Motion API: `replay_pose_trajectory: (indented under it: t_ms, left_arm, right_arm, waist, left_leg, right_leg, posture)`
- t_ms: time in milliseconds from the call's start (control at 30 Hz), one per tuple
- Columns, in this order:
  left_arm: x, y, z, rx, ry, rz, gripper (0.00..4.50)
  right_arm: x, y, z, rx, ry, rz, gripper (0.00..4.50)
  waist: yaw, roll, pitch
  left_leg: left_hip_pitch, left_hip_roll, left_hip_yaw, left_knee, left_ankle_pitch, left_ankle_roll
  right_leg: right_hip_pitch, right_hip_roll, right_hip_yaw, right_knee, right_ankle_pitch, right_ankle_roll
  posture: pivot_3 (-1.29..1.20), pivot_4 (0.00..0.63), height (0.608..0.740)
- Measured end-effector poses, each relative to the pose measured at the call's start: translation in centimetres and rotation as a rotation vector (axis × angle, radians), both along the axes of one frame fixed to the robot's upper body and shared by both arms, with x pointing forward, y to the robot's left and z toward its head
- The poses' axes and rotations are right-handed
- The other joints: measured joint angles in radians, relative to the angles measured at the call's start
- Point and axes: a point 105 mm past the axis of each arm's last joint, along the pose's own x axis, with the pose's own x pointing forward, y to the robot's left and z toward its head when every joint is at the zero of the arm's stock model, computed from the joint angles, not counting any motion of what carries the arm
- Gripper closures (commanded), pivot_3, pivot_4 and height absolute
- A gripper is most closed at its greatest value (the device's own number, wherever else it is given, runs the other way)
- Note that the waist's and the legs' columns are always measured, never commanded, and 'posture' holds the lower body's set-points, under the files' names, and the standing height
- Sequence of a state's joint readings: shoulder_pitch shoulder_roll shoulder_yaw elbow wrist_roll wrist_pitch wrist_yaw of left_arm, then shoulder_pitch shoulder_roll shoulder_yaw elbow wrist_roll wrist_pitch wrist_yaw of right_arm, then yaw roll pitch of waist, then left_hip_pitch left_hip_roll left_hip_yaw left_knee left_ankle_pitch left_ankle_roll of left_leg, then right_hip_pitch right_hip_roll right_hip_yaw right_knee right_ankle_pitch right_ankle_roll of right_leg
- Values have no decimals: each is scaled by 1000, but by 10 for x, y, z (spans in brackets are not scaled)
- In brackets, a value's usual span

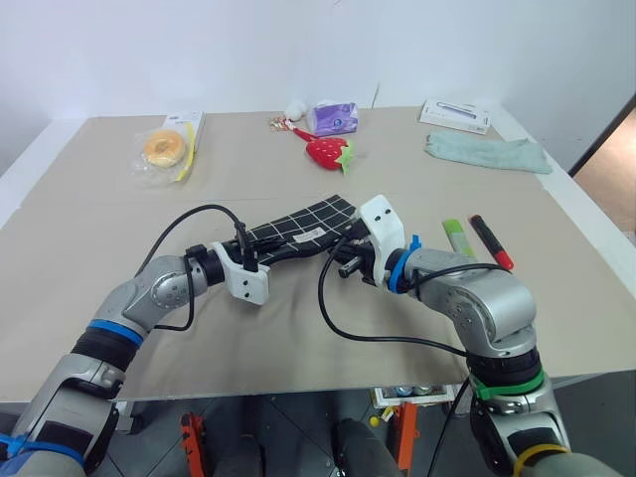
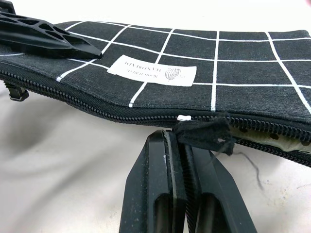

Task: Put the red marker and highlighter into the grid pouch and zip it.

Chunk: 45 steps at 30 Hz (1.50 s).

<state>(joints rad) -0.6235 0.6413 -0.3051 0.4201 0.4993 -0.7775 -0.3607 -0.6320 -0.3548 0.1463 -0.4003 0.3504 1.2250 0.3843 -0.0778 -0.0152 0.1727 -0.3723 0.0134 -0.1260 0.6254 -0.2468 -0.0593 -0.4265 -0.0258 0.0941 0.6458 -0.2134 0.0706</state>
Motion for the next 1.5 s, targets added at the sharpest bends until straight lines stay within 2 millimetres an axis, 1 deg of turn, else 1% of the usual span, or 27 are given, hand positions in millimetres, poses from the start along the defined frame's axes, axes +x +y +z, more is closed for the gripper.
replay_pose_trajectory:
  t_ms: [233,367,500,567,700,833,967,1100,1200,1333,1500]
  left_arm:
    - [0,0,0,-1,0,0,4500]
    - [2,1,1,-6,1,13,4500]
    - [2,2,1,-8,-1,17,4500]
    - [2,2,1,-9,-1,16,4500]
    - [2,1,2,-12,-3,14,4500]
    - [2,-1,4,-31,-17,11,4500]
    - [2,0,6,-39,-22,13,4500]
    - [4,-2,14,-121,-15,29,4500]
    - [4,-4,15,-125,-16,23,4500]
    - [2,-6,17,-127,-20,13,4500]
    - [1,-7,16,-122,-17,9,4500]
  right_arm:
    - [-16,29,-10,-43,11,113,4380]
    - [-15,40,-5,-18,-16,100,4380]
    - [-13,36,-3,-31,-22,86,4380]
    - [-12,30,-6,-49,-20,71,4380]
    - [-7,11,-15,-78,9,18,4380]
    - [-5,6,-15,-57,13,2,4380]
    - [-5,8,-12,-22,13,4,4380]
    - [-9,24,-3,45,-26,59,4380]
    - [-21,37,9,77,-69,155,4380]
    - [-27,40,3,54,-57,186,4380]
    - [-28,41,2,54,-55,188,4380]
  waist:
    - [0,0,0]
    - [0,0,0]
    - [0,0,0]
    - [0,0,0]
    - [1,0,0]
    - [-2,0,0]
    - [-1,0,0]
    - [0,0,0]
    - [-1,0,0]
    - [0,0,0]
    - [0,0,0]
  left_leg:
    - [0,0,0,0,0,0]
    - [0,0,-1,0,0,0]
    - [0,0,-2,0,0,0]
    - [-1,0,-2,0,0,0]
    - [-1,0,-2,0,0,0]
    - [-1,0,-2,0,0,0]
    - [-1,0,-3,0,0,0]
    - [-1,0,-3,0,0,0]
    - [-1,0,-3,0,0,0]
    - [-1,0,-3,0,0,0]
    - [-1,0,-4,0,0,0]
  right_leg:
    - [0,0,0,0,0,0]
    - [0,0,-1,0,0,0]
    - [0,0,-2,0,0,0]
    - [0,0,-2,0,0,0]
    - [0,0,-2,0,0,0]
    - [0,0,-2,0,0,0]
    - [0,0,-2,0,0,0]
    - [0,0,-3,0,0,0]
    - [0,0,-3,0,0,0]
    - [0,0,-3,0,0,0]
    - [0,0,-4,1,0,-1]
  posture:
    - [0,150,740]
    - [0,150,740]
    - [0,150,740]
    - [0,150,740]
    - [0,150,740]
    - [0,150,740]
    - [0,150,740]
    - [0,150,740]
    - [0,150,740]
    - [0,150,740]
    - [0,150,740]
